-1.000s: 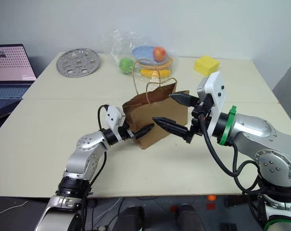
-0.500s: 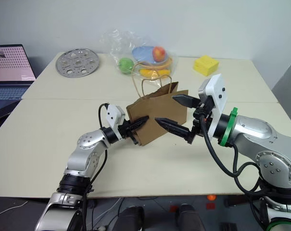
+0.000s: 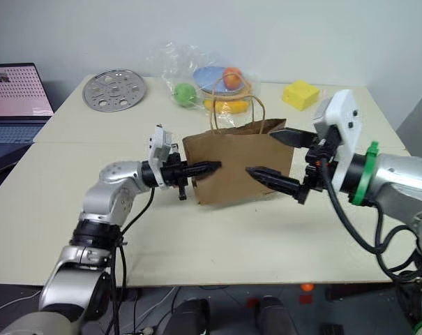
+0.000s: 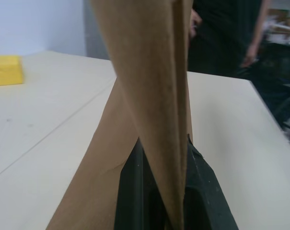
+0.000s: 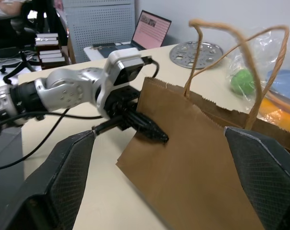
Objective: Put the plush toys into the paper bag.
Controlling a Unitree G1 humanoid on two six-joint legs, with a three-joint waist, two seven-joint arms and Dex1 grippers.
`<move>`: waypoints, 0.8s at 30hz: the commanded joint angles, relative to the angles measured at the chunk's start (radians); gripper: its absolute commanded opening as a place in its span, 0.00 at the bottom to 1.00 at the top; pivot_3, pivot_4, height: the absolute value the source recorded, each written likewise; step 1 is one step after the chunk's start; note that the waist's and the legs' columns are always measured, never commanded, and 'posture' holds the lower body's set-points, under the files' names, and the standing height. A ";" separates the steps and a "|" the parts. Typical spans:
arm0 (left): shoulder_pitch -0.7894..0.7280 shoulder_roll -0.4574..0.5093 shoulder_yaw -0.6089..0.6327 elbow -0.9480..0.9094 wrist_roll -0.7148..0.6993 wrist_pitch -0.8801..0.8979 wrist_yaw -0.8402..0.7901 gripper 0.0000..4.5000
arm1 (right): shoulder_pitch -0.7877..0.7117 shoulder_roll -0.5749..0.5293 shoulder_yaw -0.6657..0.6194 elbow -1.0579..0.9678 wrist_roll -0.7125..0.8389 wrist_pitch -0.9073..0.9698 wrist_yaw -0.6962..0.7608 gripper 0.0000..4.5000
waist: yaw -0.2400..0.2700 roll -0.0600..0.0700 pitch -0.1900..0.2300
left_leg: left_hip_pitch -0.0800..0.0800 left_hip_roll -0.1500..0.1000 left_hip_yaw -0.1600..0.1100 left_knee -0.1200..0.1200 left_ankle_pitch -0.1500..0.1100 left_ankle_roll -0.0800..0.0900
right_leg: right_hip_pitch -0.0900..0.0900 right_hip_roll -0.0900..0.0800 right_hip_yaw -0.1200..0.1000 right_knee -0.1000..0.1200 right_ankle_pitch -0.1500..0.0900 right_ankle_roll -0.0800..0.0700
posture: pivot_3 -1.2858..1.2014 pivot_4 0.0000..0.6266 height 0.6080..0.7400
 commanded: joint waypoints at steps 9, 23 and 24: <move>-0.156 -0.076 -0.107 0.378 0.076 -0.173 -0.287 0.01 | 0.054 -0.069 -0.039 -0.052 0.193 0.003 -0.099 1.00 | 0.000 0.000 0.000 | -0.003 0.000 -0.001 0.000 0.000 0.000 | -0.002 0.000 -0.001 -0.001 0.000 -0.001 | 0.52 0.24 1.00; -0.184 -0.029 -0.030 0.415 0.152 -0.249 -0.272 0.68 | 0.034 -0.088 0.010 -0.002 0.142 -0.043 -0.068 1.00 | -0.002 0.000 0.000 | -0.003 0.001 -0.002 0.000 0.000 0.000 | -0.002 0.001 -0.001 0.000 0.000 0.000 | 0.52 0.24 1.00; -0.180 0.001 -0.016 0.373 0.143 -0.218 -0.269 0.76 | 0.039 -0.089 0.005 0.007 0.132 -0.047 -0.059 1.00 | -0.002 -0.001 0.000 | -0.003 0.001 -0.002 0.000 0.000 0.000 | -0.002 0.001 -0.001 0.000 0.000 0.000 | 0.52 0.24 1.00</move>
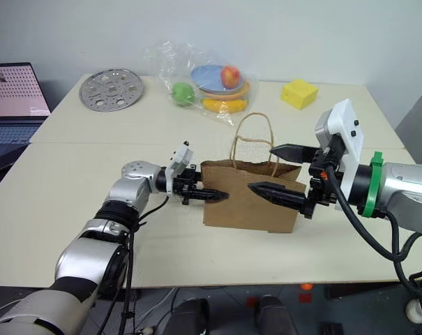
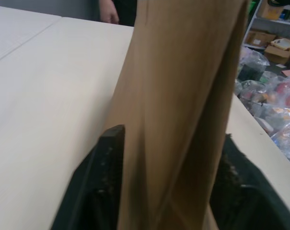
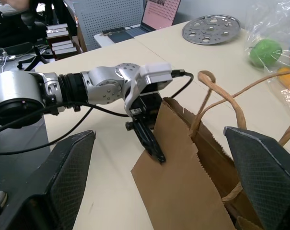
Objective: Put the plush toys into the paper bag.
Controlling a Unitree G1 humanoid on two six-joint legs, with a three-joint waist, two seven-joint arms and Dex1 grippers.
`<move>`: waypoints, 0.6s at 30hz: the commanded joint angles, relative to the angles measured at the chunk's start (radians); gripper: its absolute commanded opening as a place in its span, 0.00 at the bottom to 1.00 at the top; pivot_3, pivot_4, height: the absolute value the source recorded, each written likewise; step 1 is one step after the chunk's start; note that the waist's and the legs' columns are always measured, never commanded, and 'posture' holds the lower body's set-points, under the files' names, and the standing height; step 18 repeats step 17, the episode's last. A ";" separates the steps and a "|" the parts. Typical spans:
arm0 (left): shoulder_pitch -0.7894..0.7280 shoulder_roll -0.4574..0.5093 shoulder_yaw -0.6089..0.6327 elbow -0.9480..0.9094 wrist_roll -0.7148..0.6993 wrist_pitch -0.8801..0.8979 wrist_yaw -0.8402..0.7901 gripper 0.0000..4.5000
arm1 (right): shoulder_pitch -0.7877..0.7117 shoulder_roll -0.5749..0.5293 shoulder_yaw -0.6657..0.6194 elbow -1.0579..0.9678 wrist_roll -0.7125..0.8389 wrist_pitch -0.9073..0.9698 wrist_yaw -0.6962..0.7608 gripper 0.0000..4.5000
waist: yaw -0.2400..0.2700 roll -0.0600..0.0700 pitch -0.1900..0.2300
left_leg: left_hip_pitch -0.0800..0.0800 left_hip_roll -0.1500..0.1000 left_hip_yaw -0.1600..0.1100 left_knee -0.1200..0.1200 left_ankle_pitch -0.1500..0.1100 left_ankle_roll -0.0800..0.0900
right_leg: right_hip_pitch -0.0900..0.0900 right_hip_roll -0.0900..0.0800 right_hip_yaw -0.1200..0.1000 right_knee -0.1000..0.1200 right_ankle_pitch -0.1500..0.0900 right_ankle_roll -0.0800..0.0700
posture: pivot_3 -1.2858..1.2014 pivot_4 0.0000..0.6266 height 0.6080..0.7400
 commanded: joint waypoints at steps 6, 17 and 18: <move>0.100 0.225 0.164 -0.461 -0.130 0.332 0.123 0.99 | 0.178 -0.077 -0.164 0.060 -0.155 -0.060 0.146 1.00 | -0.001 0.000 0.000 | -0.001 0.001 0.000 -0.001 0.000 0.000 | -0.001 0.000 0.000 0.001 -0.001 0.001 | 0.52 0.24 1.00; 0.355 0.339 0.207 -1.003 -0.151 0.585 0.443 0.99 | 0.411 0.016 -0.228 0.203 -0.479 -0.269 0.239 1.00 | 0.002 0.000 0.000 | 0.005 0.000 0.000 0.001 0.000 -0.001 | 0.004 -0.002 0.001 0.002 -0.004 0.003 | 0.52 0.24 1.00; 0.355 0.339 0.207 -1.003 -0.151 0.585 0.443 0.99 | 0.411 0.016 -0.228 0.203 -0.479 -0.269 0.239 1.00 | 0.002 0.000 0.000 | 0.005 0.000 0.000 0.001 0.000 -0.001 | 0.004 -0.002 0.001 0.002 -0.004 0.003 | 0.52 0.24 1.00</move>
